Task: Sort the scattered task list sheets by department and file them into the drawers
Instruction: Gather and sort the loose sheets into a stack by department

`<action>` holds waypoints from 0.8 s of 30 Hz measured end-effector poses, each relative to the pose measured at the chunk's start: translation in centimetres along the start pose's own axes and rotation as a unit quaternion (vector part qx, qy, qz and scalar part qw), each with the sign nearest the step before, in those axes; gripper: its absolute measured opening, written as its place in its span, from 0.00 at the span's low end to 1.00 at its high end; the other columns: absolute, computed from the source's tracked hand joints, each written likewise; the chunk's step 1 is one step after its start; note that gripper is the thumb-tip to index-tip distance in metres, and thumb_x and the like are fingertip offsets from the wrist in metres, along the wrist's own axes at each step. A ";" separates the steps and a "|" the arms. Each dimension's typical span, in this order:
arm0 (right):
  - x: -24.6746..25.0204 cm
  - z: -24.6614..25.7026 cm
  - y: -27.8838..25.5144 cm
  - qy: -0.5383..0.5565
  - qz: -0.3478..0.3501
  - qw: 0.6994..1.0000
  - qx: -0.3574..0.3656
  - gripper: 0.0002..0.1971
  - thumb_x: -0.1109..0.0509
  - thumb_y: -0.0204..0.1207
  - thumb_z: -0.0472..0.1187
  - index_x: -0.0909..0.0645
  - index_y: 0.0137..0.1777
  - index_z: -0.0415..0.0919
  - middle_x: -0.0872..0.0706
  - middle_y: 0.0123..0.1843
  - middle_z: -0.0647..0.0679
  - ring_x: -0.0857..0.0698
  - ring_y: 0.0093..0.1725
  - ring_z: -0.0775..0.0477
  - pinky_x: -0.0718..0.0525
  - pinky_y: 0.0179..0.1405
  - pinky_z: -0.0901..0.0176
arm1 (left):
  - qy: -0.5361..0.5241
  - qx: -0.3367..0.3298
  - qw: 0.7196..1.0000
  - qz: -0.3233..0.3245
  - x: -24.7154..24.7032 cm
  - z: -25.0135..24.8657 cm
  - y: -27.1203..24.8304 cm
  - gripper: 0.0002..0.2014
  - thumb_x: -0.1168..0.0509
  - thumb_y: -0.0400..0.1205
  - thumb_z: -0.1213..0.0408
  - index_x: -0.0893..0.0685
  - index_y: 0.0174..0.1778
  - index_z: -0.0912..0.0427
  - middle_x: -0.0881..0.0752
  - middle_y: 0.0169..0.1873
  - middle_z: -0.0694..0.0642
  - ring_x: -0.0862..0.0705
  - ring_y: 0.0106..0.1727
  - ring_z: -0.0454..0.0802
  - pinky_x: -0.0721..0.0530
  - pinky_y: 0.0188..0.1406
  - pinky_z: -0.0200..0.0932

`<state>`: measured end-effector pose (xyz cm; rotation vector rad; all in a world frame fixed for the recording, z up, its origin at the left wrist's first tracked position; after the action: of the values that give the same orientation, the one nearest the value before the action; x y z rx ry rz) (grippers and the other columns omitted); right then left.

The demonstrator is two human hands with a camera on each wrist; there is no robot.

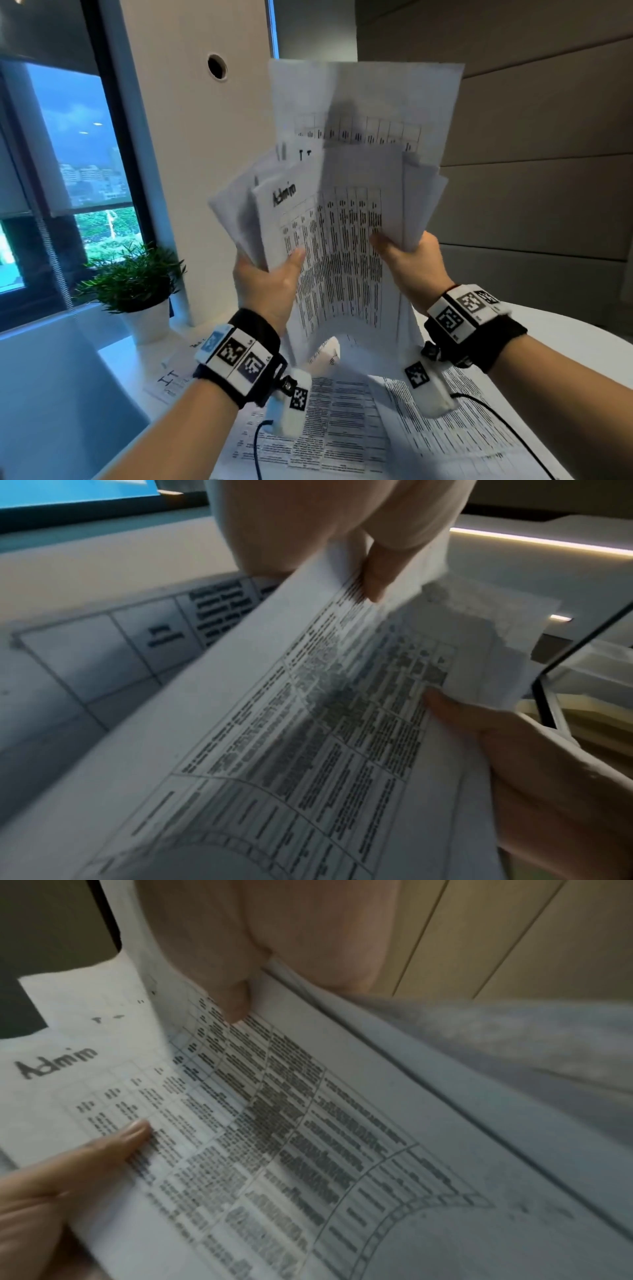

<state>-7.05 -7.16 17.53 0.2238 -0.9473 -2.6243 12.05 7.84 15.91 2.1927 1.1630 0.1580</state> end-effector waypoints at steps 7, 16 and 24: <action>-0.1 -3.5 -1.3 -0.001 0.040 0.997 -0.059 0.09 0.26 0.75 0.36 0.19 0.54 0.42 0.14 0.46 0.51 0.16 0.45 0.54 0.18 0.43 0.65 | 0.007 0.112 0.991 0.071 -0.3 4.0 0.1 0.28 0.21 0.69 0.67 0.24 0.62 0.51 0.13 0.51 0.49 0.13 0.49 0.39 0.20 0.65 0.45; -2.5 -2.8 -1.8 0.038 0.174 0.981 -0.072 0.24 0.23 0.67 0.43 0.22 0.64 0.46 0.12 0.57 0.51 0.12 0.55 0.56 0.14 0.53 0.61 | 0.042 0.149 0.985 -0.069 2.1 6.1 0.8 0.13 0.24 0.73 0.68 0.18 0.51 0.58 0.15 0.40 0.49 0.13 0.53 0.56 0.22 0.52 0.38; 0.3 -11.4 -5.7 -0.313 0.363 0.854 -0.201 0.34 0.21 0.67 0.32 0.28 0.73 0.46 0.16 0.57 0.55 0.13 0.42 0.54 0.10 0.46 0.50 | 0.039 0.234 0.947 -0.219 10.2 7.8 4.2 0.39 0.22 0.71 0.55 0.32 0.74 0.64 0.20 0.61 0.56 0.19 0.56 0.57 0.17 0.56 0.55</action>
<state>-5.87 -9.90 5.07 -0.9582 -0.4602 -2.0786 24.15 10.29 10.40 2.2584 1.8517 -0.2488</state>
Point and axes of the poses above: each hand's wrist, its own y-axis towards the middle knuckle, its own x-axis out of the back of the hand, z = x × y, the point moved 9 cm from there along y, towards the middle knuckle
